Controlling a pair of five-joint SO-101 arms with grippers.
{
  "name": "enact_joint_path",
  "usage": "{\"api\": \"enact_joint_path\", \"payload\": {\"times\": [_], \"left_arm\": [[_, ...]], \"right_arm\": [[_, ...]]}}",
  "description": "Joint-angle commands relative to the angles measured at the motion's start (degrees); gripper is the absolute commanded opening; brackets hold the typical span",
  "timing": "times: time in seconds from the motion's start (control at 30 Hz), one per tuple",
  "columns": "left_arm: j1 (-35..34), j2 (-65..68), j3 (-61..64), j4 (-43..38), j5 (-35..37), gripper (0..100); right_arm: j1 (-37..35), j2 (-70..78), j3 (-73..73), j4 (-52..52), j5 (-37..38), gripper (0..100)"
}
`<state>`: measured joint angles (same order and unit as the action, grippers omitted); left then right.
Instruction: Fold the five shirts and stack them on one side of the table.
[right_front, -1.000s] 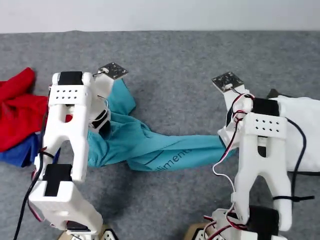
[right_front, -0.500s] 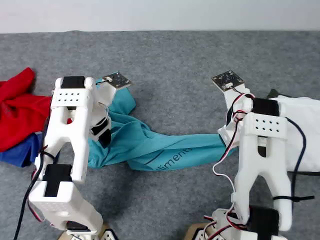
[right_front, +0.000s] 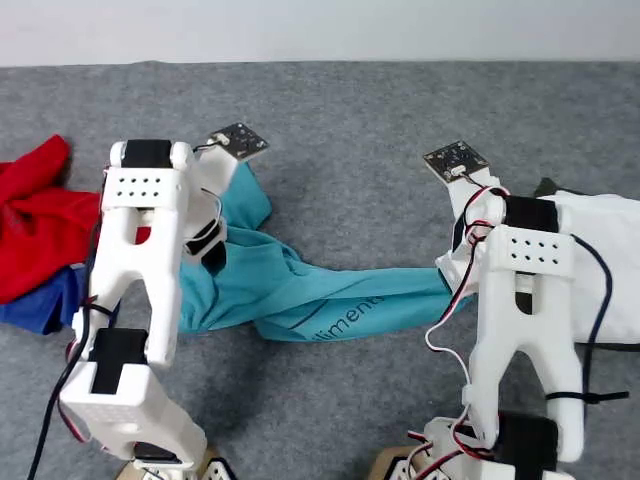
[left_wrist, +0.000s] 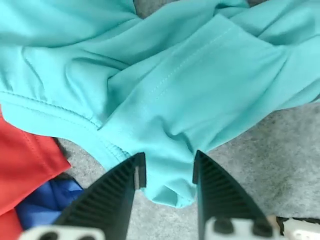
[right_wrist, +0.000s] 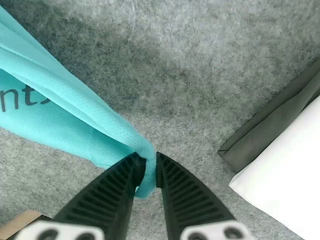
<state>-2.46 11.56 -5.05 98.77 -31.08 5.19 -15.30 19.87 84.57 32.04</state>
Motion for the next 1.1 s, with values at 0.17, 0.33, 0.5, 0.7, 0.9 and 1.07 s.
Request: {"api": "enact_joint_path", "payload": {"times": [0.17,0.33,0.5,0.7,0.9,1.07], "left_arm": [[-4.3,-2.8,-0.6,-4.0,-0.6,16],[-6.9,-2.6,-0.7,-8.3,-2.8,16],[-6.9,2.6,-2.4,-9.2,-2.7,16],[-6.7,13.4,-13.8,-4.2,-1.8,16],[-6.7,24.3,-25.1,1.8,-1.7,16],[-6.4,28.7,-25.5,1.8,-1.4,16]], "right_arm": [[0.9,-0.1,0.4,-0.7,0.4,1.0],[0.7,-0.1,0.5,-1.7,0.4,1.0],[0.6,-0.1,0.5,-2.2,0.4,1.0],[0.6,-0.1,0.5,-2.0,0.4,1.0],[0.6,-0.1,0.5,-2.2,0.4,1.0],[0.6,-0.1,0.5,-2.2,0.4,1.0]]}}
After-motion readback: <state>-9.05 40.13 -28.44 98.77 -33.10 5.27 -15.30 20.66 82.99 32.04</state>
